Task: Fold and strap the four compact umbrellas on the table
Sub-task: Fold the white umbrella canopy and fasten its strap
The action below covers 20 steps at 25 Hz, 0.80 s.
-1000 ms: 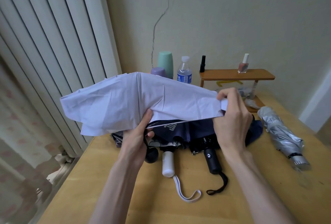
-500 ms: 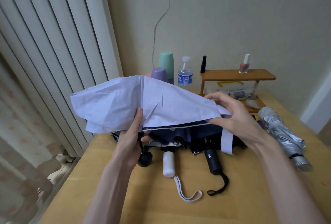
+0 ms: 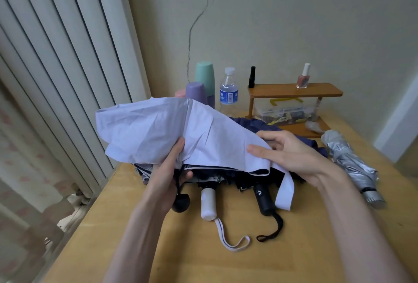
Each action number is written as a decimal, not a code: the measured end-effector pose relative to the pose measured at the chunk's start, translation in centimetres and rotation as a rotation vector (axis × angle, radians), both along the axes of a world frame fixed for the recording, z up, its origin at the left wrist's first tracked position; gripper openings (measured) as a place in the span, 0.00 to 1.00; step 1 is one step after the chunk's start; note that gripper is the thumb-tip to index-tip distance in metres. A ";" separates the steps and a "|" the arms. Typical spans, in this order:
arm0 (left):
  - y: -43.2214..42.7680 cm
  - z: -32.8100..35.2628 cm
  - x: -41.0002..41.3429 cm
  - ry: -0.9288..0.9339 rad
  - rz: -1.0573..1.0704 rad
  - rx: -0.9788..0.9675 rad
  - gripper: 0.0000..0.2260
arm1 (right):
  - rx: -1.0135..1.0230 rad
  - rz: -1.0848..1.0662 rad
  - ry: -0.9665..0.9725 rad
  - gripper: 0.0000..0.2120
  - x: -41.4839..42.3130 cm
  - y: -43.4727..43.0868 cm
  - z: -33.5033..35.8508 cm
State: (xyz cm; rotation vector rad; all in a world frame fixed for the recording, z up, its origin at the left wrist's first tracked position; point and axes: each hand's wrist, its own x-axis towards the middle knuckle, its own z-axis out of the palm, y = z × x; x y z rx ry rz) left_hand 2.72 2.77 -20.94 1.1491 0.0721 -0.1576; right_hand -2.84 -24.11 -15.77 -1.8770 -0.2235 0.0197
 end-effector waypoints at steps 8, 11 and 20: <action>-0.1 0.3 -0.2 0.082 -0.026 -0.051 0.14 | 0.051 -0.275 -0.224 0.07 -0.1 -1.3 0.7; 0.3 0.1 0.2 0.042 -0.029 -0.076 0.18 | 0.093 -0.283 -0.185 0.06 0.0 -1.5 0.4; 0.8 -0.3 0.3 0.006 -0.038 -0.048 0.19 | 0.187 -0.427 -0.207 0.08 0.7 -1.4 0.2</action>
